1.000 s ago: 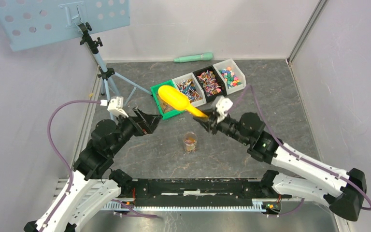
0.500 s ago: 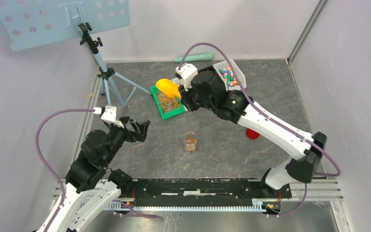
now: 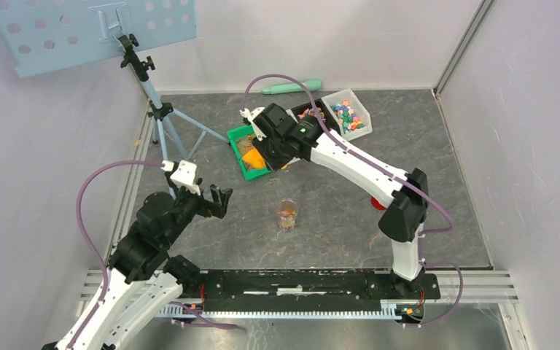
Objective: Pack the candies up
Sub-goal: Scoop the fake candies from the storage box.
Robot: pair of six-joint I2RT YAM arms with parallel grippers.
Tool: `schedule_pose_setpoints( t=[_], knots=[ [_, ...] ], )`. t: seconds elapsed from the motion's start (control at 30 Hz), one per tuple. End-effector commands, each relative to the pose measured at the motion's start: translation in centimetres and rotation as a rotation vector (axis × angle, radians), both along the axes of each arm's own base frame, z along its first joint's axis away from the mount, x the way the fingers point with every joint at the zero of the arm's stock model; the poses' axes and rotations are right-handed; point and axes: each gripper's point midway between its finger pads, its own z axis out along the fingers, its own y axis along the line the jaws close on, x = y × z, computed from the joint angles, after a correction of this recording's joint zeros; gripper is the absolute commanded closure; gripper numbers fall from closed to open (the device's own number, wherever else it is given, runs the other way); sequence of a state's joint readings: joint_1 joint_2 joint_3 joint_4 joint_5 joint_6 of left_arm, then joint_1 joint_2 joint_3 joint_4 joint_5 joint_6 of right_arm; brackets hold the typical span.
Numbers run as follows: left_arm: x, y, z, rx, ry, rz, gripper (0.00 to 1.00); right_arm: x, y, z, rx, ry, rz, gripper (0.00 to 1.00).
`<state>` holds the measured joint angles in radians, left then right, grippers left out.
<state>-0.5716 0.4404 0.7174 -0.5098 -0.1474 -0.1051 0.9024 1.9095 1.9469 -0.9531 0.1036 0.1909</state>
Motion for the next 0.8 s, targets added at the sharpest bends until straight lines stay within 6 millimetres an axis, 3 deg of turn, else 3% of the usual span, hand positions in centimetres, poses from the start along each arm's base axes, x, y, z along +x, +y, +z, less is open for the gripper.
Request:
schedule_pose_setpoints(
  t=[0.0,0.33,0.6,0.77],
  knots=[
    [-0.4,2.4,-0.1,0.039,-0.068,0.079,0.0,0.3,0.9,-1.3,-0.004,0.071,-0.023,1.0],
    [-1.3,4.1,0.0,0.023,-0.128,0.131,0.0,3.0,2.5,-4.0,-0.018,0.045,-0.086,1.0],
    [-1.5,4.5,0.2,0.016,-0.142,0.145,0.0,4.6,3.1,-8.1,-0.06,0.078,-0.113,1.0],
    [-1.6,4.7,0.2,0.011,-0.146,0.156,0.0,6.6,4.0,-7.9,0.007,0.033,-0.142,1.0]
  ],
)
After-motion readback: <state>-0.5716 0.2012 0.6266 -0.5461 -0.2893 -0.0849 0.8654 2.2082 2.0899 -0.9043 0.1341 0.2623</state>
